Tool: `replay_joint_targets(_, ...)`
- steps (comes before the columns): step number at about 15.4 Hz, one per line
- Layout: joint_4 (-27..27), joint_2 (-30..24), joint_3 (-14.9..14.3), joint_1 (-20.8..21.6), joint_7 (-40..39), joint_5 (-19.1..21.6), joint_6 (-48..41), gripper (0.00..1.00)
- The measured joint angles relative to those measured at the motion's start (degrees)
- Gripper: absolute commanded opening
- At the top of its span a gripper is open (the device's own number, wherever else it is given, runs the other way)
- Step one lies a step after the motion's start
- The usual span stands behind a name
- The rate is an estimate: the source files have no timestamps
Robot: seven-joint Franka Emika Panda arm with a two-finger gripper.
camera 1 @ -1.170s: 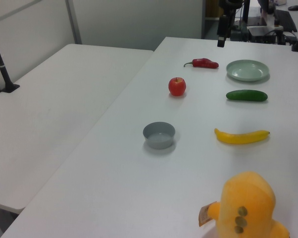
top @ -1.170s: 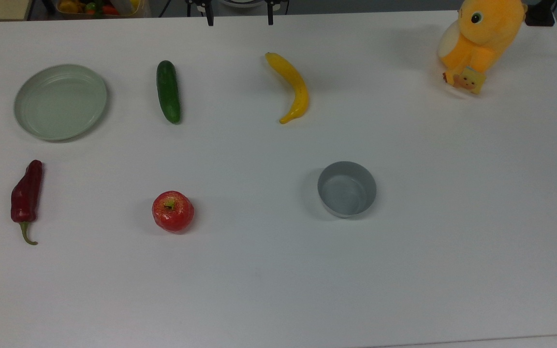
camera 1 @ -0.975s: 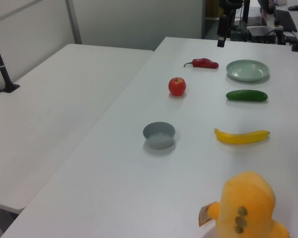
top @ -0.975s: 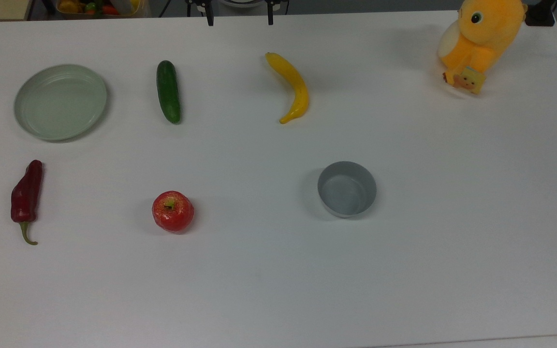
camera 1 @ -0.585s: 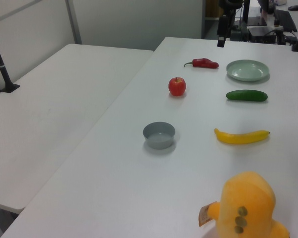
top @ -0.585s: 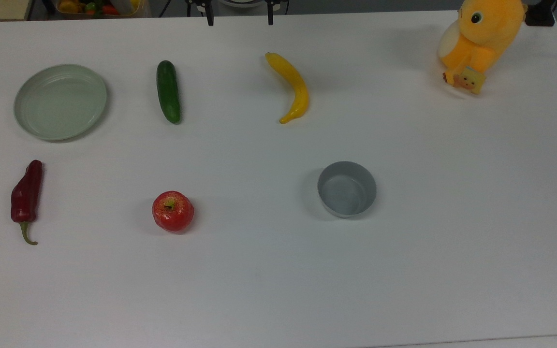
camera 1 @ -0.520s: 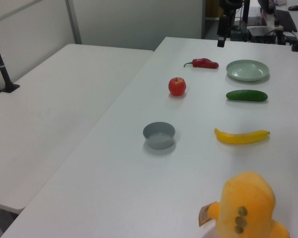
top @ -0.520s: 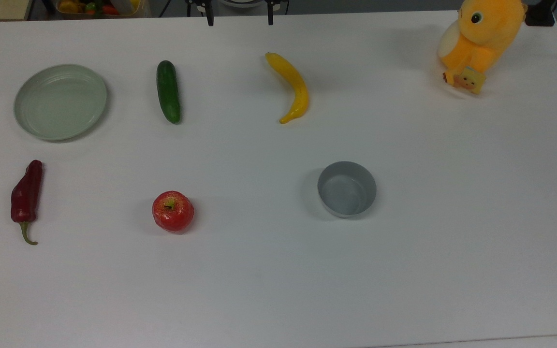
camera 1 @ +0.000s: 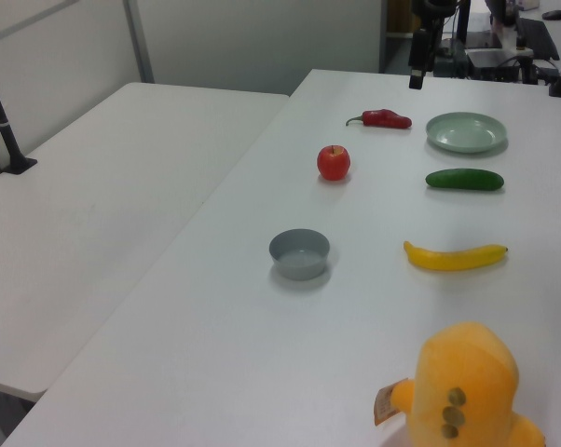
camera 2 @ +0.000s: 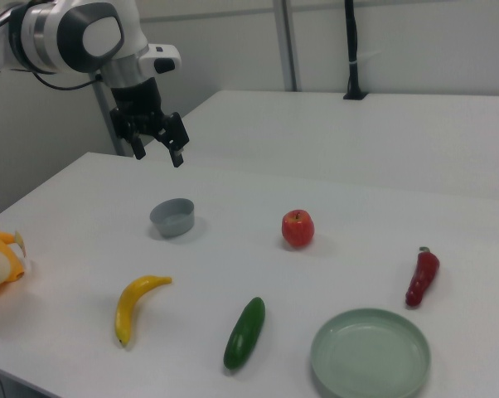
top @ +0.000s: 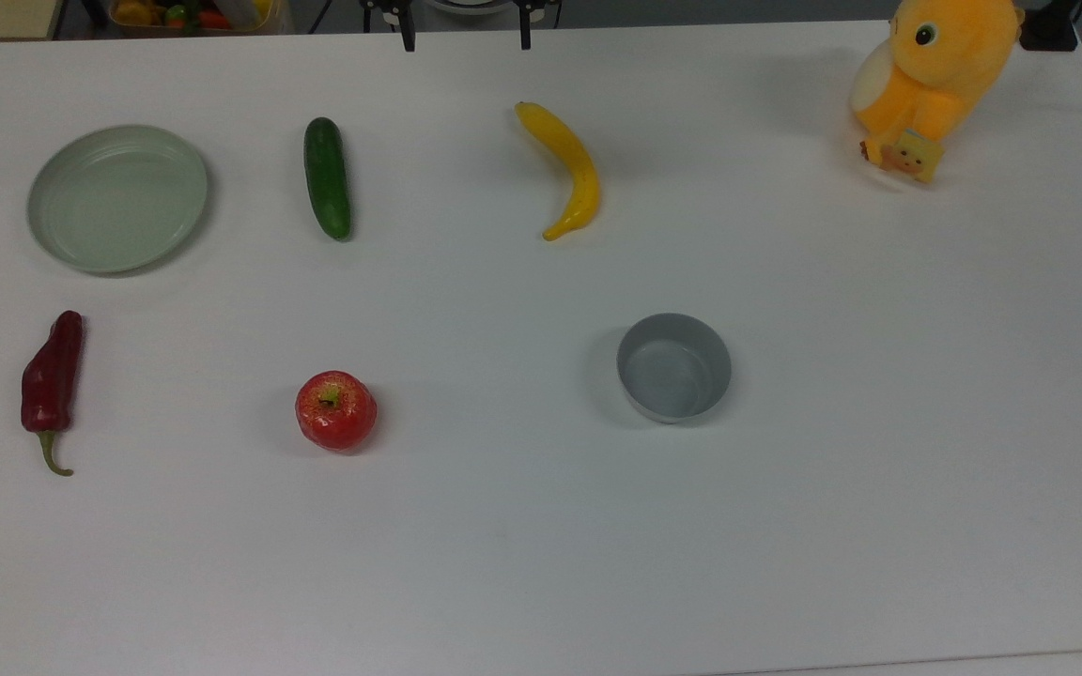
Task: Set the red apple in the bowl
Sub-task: 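Move the open gripper over the red apple and lower it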
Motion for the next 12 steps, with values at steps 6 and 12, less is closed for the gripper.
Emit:
replay_joint_targets(6,3.2,3.2,-0.2,-1.2,0.0,0.0,-0.1,1.00)
replay_joint_targets(12,16.5,16.8,-0.8,-3.8,-2.9,-0.1,0.8,1.00)
